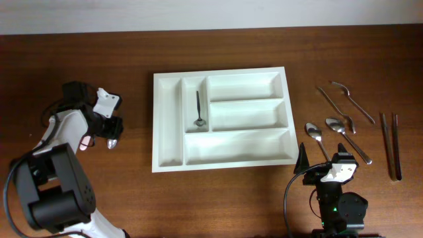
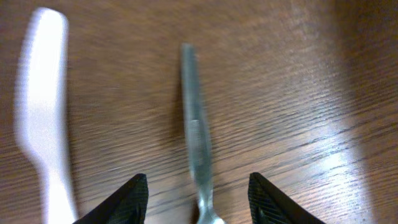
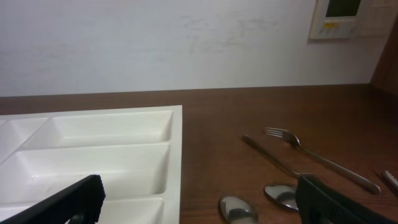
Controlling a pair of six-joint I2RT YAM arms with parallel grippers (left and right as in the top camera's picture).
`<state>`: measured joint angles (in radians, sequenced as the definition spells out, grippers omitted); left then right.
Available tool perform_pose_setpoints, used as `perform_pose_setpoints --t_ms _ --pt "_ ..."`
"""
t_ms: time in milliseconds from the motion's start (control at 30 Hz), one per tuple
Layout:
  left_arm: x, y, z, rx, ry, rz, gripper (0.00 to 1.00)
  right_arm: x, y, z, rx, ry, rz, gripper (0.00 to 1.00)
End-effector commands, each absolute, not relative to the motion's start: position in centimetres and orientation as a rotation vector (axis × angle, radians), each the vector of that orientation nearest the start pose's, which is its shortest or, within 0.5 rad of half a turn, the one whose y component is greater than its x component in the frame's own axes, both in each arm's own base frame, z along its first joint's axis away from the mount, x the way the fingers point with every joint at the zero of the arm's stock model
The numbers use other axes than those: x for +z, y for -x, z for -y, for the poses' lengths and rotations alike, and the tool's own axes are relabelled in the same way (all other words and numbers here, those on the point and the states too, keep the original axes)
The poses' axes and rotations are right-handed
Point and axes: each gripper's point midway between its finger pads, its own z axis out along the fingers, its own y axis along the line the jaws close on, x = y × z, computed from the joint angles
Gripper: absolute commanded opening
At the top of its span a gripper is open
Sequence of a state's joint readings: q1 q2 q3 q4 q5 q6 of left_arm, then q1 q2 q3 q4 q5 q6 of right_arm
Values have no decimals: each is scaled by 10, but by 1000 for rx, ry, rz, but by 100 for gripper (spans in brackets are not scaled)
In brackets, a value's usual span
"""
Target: Pack container
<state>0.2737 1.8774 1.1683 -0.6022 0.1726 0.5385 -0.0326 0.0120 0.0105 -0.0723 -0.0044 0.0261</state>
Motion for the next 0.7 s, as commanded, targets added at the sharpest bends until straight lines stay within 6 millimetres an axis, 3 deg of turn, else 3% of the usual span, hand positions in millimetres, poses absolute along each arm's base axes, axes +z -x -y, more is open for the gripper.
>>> perform_pose_setpoints --t_ms 0,100,233,367,533,667 --pt "-2 -375 -59 -153 -457 -2839 50 156 -246 4 14 -36 -1648 99" --pt "-8 -374 -50 -167 -486 -2851 46 156 -246 4 14 -36 -1648 99" --pt "-17 -368 -42 -188 -517 -2883 21 156 -246 4 14 -36 -1648 99" --pt "-19 -366 -49 -135 -516 -2909 8 156 -246 4 14 -36 -1648 99" --pt "-17 -369 -57 -70 -474 -2924 2 156 -246 4 14 -36 -1648 99" --pt "3 -382 -72 27 -380 -2939 2 156 -246 4 14 -36 -1648 99"
